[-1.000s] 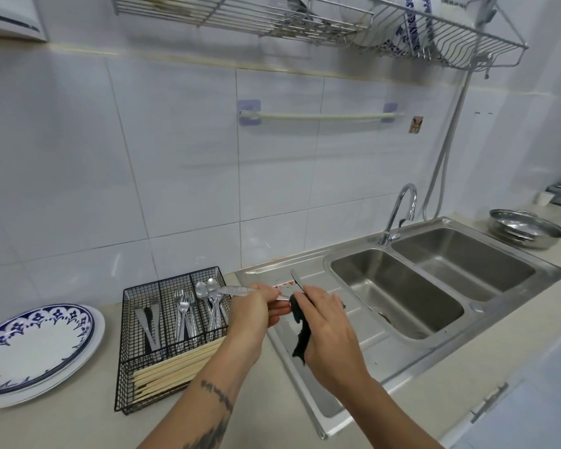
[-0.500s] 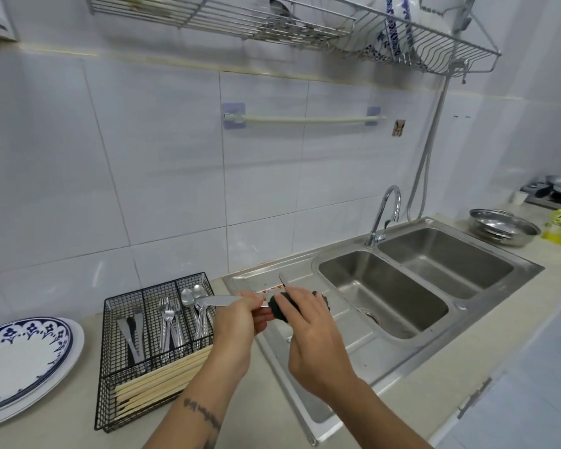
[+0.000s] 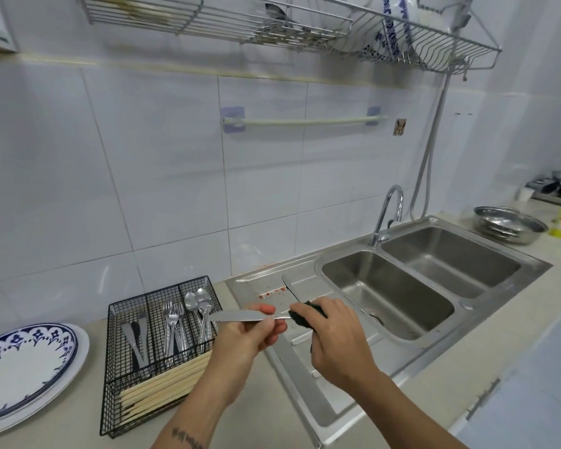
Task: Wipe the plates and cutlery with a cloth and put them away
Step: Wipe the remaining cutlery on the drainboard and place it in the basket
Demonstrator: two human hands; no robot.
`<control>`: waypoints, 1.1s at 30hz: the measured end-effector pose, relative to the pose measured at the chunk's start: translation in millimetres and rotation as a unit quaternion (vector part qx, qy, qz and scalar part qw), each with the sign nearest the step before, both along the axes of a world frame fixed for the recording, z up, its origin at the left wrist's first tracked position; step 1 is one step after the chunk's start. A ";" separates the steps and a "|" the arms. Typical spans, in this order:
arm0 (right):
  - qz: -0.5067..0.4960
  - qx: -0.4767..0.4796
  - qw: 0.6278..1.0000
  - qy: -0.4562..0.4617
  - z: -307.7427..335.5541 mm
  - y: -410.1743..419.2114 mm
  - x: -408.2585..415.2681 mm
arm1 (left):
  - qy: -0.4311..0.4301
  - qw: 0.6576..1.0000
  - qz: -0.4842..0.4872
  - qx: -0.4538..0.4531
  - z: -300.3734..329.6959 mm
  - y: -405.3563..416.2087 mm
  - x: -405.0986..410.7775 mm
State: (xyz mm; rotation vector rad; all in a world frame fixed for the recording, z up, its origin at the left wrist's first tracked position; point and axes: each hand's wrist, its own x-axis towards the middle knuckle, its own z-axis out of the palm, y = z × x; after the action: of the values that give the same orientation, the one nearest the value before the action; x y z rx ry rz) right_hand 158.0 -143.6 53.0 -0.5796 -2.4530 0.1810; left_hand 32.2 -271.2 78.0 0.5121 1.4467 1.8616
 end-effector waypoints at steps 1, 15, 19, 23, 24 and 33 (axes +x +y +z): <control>0.006 0.006 1.000 -0.001 1.2 1.2 0.0 | 0.031 0.999 0.015 -0.003 -2.3 0.9 -0.4; -0.032 0.049 0.996 -0.071 -13.4 -19.4 -6.6 | -0.200 0.976 0.085 -0.019 -17.7 14.9 -7.0; 0.007 0.055 0.993 -0.104 -15.9 -30.9 -19.6 | -0.183 0.978 0.091 -0.039 -25.1 17.6 -13.4; -0.004 0.016 0.988 -0.150 -27.1 -14.3 -20.4 | -0.136 0.979 0.146 -0.051 -35.5 7.9 -34.7; -0.003 0.009 0.989 -0.148 -29.7 -11.1 -21.0 | -0.122 0.978 0.161 -0.060 -40.2 4.6 -41.3; 0.011 -0.054 0.988 -0.142 -21.3 -8.6 -61.5 | -0.037 0.957 0.200 -0.206 -65.7 -31.3 -116.0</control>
State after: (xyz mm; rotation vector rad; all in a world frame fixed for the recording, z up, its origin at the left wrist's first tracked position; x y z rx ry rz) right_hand 96.4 -152.2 31.8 -0.6656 -2.7387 0.2568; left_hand -83.8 -302.6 12.3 -0.0608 1.9270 1.7706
